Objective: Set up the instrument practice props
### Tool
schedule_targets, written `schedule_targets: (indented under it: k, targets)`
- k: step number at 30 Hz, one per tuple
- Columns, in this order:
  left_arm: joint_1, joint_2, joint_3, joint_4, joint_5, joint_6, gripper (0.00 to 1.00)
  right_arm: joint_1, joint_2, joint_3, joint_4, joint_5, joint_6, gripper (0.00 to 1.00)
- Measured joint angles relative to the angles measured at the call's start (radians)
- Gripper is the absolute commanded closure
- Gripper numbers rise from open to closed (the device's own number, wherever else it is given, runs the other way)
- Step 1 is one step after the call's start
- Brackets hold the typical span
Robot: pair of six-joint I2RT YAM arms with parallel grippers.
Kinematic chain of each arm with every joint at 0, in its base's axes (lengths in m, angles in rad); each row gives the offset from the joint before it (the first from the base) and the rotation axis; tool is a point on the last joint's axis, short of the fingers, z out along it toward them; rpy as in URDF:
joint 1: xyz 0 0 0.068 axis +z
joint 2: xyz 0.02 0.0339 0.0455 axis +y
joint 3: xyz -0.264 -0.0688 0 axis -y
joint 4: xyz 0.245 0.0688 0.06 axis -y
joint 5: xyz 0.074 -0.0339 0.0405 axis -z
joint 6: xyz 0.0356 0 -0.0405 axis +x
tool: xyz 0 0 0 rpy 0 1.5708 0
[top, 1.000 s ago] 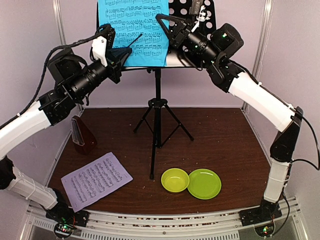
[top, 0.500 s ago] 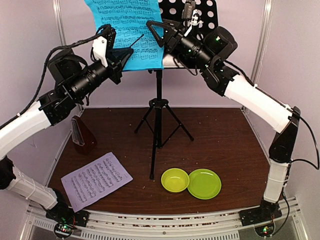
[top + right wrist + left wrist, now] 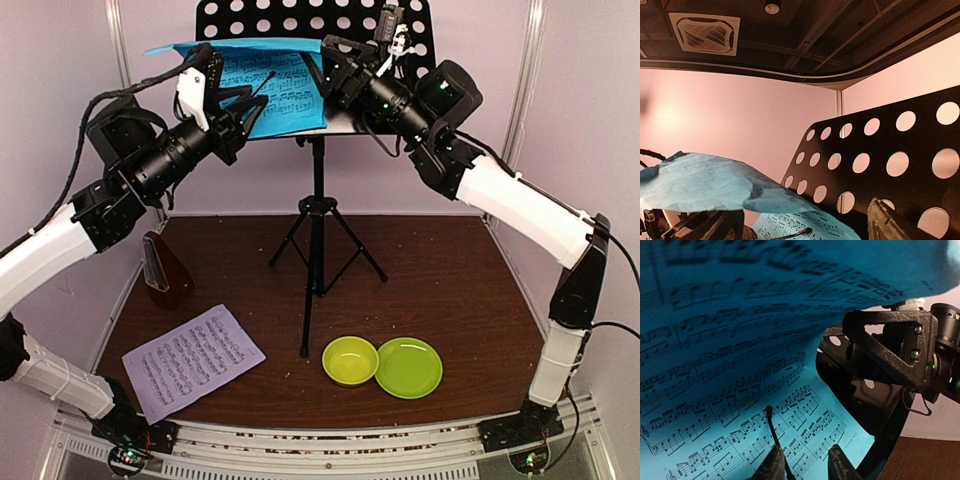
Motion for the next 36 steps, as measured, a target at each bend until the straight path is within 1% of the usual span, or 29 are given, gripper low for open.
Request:
schedule_targets:
  k: [3,8,10,14,17,20,24,28,31,36]
  targets:
    - [-0.002,-0.008,0.000,0.000,0.008,0.001,0.55,0.000,-0.004,-0.004,0.008,0.012,0.001,0.11]
    - [-0.002,-0.014,0.000,-0.006,0.030,-0.002,0.41,0.000,-0.006,-0.008,0.016,0.021,0.001,0.10]
    - [-0.002,-0.017,0.000,-0.008,0.040,-0.001,0.37,0.000,-0.010,-0.018,0.023,0.024,0.001,0.10]
    - [-0.002,-0.026,0.000,-0.019,0.063,-0.005,0.37,-0.001,-0.029,-0.049,0.035,0.030,0.003,0.10]
    - [-0.005,-0.040,0.006,-0.050,0.078,-0.011,0.39,-0.001,-0.040,-0.067,0.040,0.033,0.005,0.09]
    - [-0.005,-0.044,0.038,-0.073,0.080,-0.022,0.42,-0.001,-0.043,-0.072,0.045,0.034,0.011,0.08]
    - [-0.005,-0.043,0.103,-0.109,0.058,-0.034,0.43,-0.001,-0.056,-0.089,0.048,0.035,0.019,0.08]
    - [-0.005,-0.018,0.195,-0.142,0.035,-0.037,0.44,-0.001,-0.070,-0.109,0.062,0.035,0.023,0.06]
    - [-0.005,0.029,0.293,-0.184,0.008,-0.034,0.45,-0.001,-0.084,-0.128,0.069,0.036,0.023,0.05]
    - [0.004,0.155,0.504,-0.251,-0.035,-0.013,0.44,-0.001,-0.125,-0.180,0.087,0.039,0.023,0.03]
